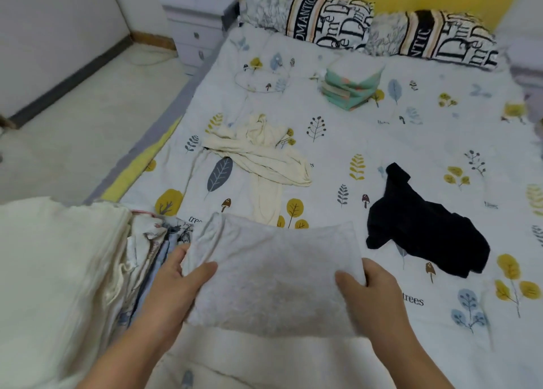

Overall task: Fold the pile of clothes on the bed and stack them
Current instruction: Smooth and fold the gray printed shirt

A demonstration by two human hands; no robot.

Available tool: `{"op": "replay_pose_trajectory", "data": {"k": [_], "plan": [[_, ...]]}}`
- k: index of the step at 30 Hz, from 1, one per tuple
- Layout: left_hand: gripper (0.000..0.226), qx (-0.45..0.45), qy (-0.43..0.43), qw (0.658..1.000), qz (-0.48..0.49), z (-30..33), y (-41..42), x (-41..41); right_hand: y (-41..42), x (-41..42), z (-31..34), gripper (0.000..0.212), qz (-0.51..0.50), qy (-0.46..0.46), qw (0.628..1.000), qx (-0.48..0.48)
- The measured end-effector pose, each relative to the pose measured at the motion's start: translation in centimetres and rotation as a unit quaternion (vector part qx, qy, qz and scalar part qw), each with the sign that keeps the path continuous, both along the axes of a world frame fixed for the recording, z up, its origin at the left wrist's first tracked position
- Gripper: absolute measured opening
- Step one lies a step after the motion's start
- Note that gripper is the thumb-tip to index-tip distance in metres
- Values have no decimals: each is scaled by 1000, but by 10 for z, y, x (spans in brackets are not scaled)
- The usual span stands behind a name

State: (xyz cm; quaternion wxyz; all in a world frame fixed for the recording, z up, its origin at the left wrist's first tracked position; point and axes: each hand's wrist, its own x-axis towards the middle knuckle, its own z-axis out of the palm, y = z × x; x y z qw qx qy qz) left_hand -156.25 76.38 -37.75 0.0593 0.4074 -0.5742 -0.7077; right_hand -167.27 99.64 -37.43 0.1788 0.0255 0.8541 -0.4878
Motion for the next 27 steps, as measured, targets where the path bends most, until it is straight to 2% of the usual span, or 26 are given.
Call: {"op": "replay_pose_trajectory", "data": {"k": [4, 9, 12, 15, 22, 25, 27], "plan": [[36, -48, 10, 998, 34, 47, -15, 29, -29, 5, 39, 7, 42, 3, 999, -8], [25, -91, 11, 991, 99, 85, -48, 71, -84, 12, 81, 9, 135, 6, 991, -5], [23, -99, 7, 983, 153, 100, -67, 102, -126, 20, 102, 16, 191, 13, 981, -10], [19, -99, 4, 971, 218, 109, -88, 134, -174, 31, 116, 13, 254, 30, 967, -13], [31, -117, 8, 920, 374, 118, -128, 187, -295, 50, 137, 25, 404, 96, 909, -15], [32, -137, 6, 884, 446, 111, -133, 194, -340, 56, 135, 12, 454, 91, 885, -39], [36, -138, -8, 867, 479, 99, -132, 195, -364, 58, 124, 14, 473, 81, 876, -49]]}}
